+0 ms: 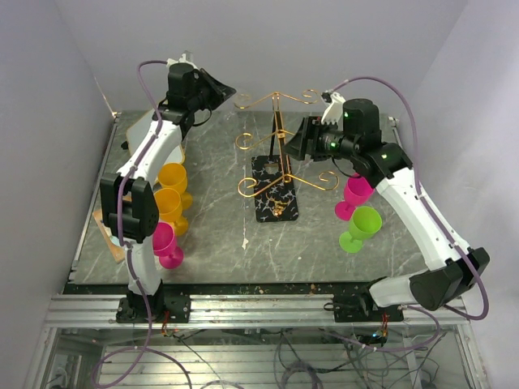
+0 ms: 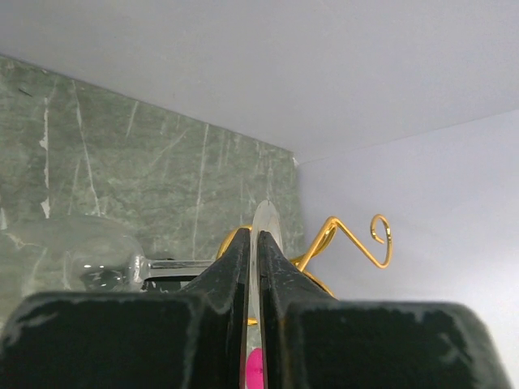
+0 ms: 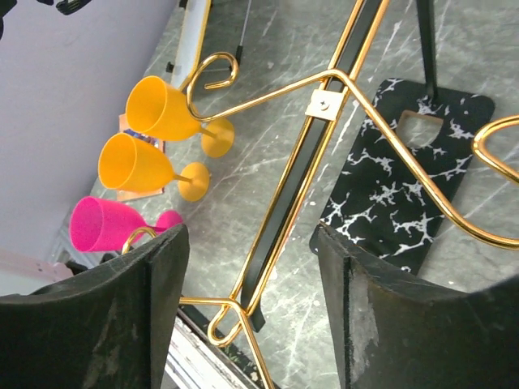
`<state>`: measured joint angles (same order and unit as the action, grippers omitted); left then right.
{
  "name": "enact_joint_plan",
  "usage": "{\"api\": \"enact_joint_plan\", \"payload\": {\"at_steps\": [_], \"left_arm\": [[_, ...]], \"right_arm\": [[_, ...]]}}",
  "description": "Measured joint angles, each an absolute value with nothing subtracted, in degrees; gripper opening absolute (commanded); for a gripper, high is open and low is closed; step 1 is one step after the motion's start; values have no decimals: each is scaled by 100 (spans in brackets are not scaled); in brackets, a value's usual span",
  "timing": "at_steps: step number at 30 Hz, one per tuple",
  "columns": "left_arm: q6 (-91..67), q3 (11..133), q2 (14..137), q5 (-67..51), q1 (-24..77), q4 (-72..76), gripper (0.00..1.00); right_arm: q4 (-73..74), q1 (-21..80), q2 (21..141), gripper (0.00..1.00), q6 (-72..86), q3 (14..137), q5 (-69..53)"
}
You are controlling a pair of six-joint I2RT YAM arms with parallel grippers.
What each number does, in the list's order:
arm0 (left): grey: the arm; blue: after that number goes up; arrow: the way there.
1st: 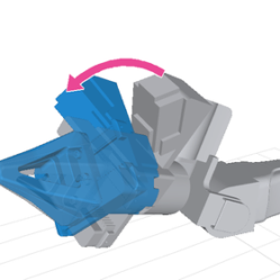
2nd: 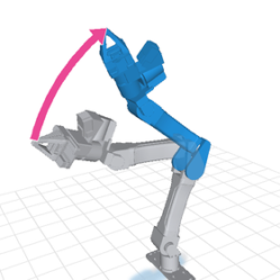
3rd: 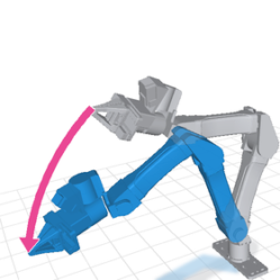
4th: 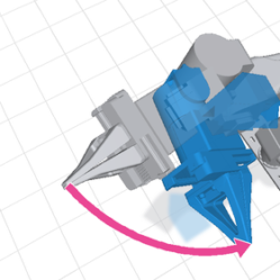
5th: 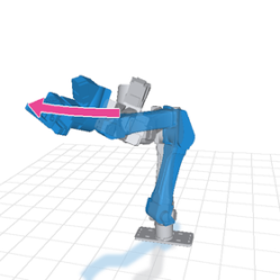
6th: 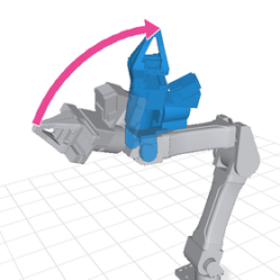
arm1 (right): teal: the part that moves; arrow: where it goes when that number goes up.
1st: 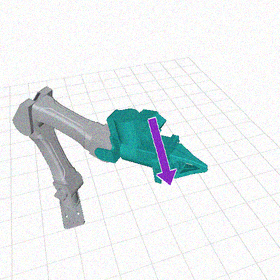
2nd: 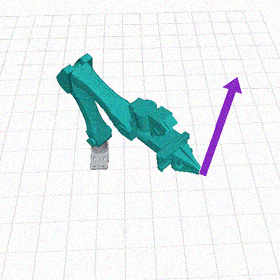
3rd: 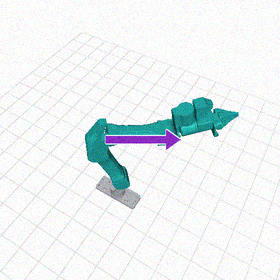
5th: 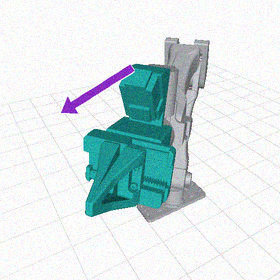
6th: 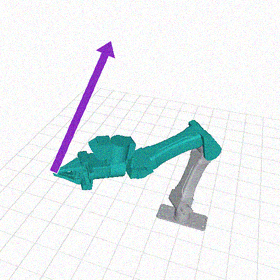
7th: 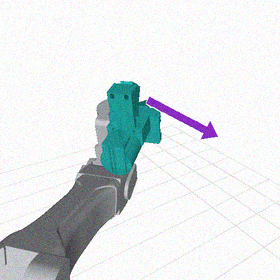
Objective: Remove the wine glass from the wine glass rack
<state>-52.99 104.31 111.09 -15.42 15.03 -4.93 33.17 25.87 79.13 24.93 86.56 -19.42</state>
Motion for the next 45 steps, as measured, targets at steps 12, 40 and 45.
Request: {"api": "enact_joint_plan", "payload": {"at_steps": [12, 40, 45], "left_arm": [[-5695, 10197, 10914, -1780, 1487, -198, 7], [-6779, 10628, 11609, -2773, 1559, 880, 7], [-7052, 10921, 11878, -2768, 1559, 1035, 7]], "right_arm": [[3341, 2504, 7629, 100, 2368, 8656, -1594], [3153, 2434, 7273, 100, 2377, 8523, -1503], [3079, 2432, 7218, 100, 2447, 8381, -1562]]}}
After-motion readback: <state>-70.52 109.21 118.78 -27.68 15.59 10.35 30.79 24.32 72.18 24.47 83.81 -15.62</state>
